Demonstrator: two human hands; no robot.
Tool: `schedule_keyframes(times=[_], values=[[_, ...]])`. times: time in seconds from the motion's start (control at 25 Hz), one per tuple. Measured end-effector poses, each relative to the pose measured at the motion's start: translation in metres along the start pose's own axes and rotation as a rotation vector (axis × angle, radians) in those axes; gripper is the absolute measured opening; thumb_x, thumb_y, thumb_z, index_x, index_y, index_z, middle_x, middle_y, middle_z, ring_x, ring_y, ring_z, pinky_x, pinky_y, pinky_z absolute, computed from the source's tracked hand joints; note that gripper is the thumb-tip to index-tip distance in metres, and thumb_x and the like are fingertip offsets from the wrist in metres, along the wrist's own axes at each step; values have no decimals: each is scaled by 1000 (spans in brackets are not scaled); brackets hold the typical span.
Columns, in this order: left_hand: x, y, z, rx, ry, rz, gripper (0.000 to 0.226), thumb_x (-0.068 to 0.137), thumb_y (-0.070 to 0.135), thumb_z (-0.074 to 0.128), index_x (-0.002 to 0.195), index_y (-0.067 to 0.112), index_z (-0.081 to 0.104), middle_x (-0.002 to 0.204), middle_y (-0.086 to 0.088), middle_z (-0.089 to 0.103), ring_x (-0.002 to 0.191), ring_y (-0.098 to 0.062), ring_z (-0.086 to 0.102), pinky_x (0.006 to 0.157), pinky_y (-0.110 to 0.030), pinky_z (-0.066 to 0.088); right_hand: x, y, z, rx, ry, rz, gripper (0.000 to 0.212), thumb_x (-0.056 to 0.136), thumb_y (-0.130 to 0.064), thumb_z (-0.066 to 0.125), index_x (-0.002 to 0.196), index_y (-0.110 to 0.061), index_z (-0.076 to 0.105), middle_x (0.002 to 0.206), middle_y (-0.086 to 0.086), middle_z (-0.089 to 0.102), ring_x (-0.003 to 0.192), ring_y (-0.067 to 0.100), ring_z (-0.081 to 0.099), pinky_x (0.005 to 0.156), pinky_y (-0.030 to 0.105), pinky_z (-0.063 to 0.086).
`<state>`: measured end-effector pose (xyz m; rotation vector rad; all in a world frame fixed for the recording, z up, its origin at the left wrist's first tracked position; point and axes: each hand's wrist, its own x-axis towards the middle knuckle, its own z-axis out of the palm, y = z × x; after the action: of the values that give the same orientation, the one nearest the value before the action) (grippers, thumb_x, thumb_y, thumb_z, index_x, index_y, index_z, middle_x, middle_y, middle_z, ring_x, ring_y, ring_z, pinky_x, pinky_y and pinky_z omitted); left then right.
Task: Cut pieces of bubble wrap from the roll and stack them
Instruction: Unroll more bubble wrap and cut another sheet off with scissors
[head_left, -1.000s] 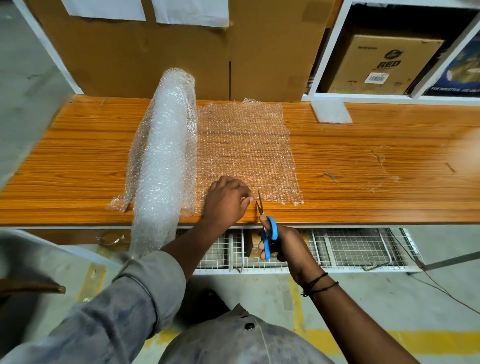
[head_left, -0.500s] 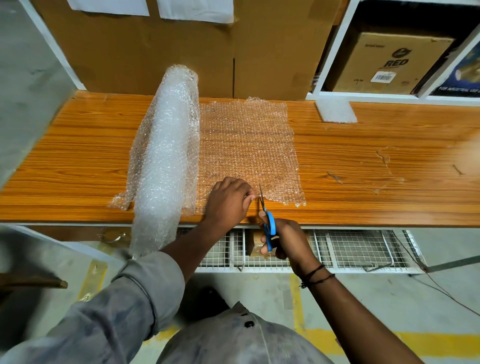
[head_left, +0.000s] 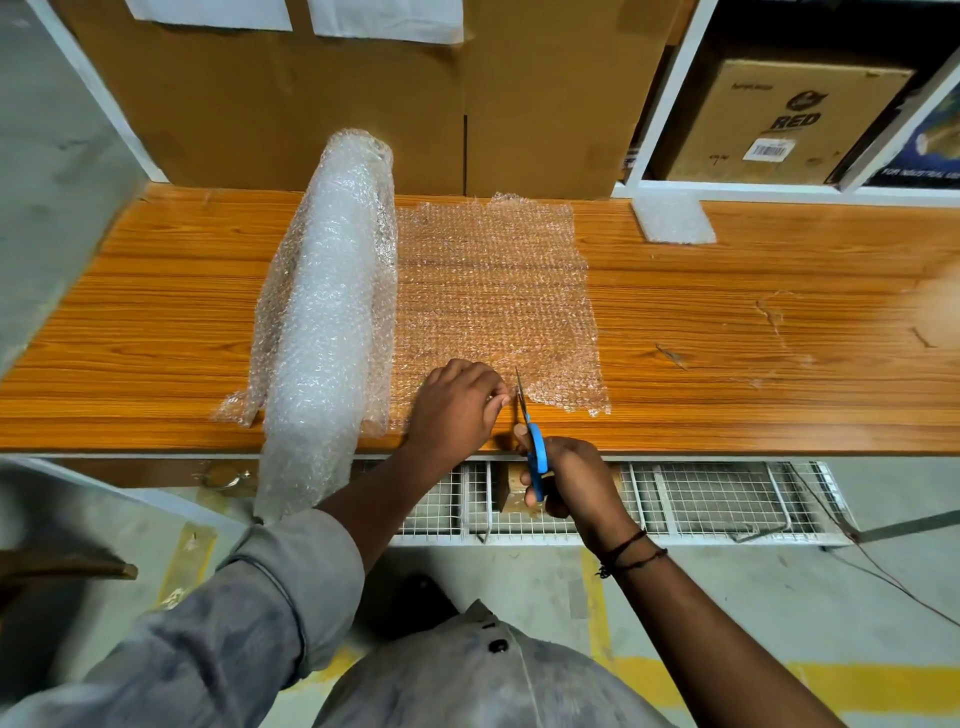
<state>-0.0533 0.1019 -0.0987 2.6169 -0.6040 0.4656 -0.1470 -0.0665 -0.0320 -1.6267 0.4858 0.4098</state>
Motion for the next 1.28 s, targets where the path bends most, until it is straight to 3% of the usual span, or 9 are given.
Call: schedule_keyframes(times=[0.08,0.24,0.48,0.6,0.8,1.04,1.28], values=[[0,1,0,-5,-5,-2,10,96,31,67,101,23,70,106,6,70,104,-21,59,83,-38,45,0,-3,1,6,0,-2,60,86,-43,73,106,14,65,66,10,65,45,22,56,44,22,27],[2,3,0,-64,-5,-17,13,98,32,61,100,23,69,105,7,69,104,-18,58,84,-35,45,3,-13,3,31,21,13,40,94,-39,72,85,-1,64,65,15,63,40,23,52,39,19,28],[3,2,-1,-119,-20,28,22,102,34,49,103,21,66,109,5,68,104,-19,61,87,-35,47,15,-18,9,-1,65,-24,49,97,-42,69,83,5,67,61,14,65,37,19,52,37,18,32],[7,2,-4,-155,-22,41,24,103,33,47,104,20,67,113,5,69,106,-18,63,89,-35,48,21,-20,8,-44,85,-19,46,101,-28,65,93,18,66,49,6,60,31,13,46,36,17,29],[8,-1,-6,-195,-28,76,17,103,28,51,105,20,65,121,5,69,108,-17,65,89,-35,50,23,-23,5,-74,62,-26,44,97,-38,70,78,2,69,51,11,59,32,13,43,39,19,29],[12,-4,-6,-226,-42,135,12,103,20,53,106,18,65,121,5,70,111,-16,65,91,-33,50,30,-29,5,-45,49,-29,44,97,-40,70,81,2,68,48,5,58,33,14,43,39,20,28],[15,-6,-7,-231,-46,163,10,101,12,59,106,16,66,119,5,71,112,-16,65,90,-33,50,36,-29,6,-102,70,-32,51,94,-46,71,64,-5,69,49,12,58,33,14,40,39,20,30]])
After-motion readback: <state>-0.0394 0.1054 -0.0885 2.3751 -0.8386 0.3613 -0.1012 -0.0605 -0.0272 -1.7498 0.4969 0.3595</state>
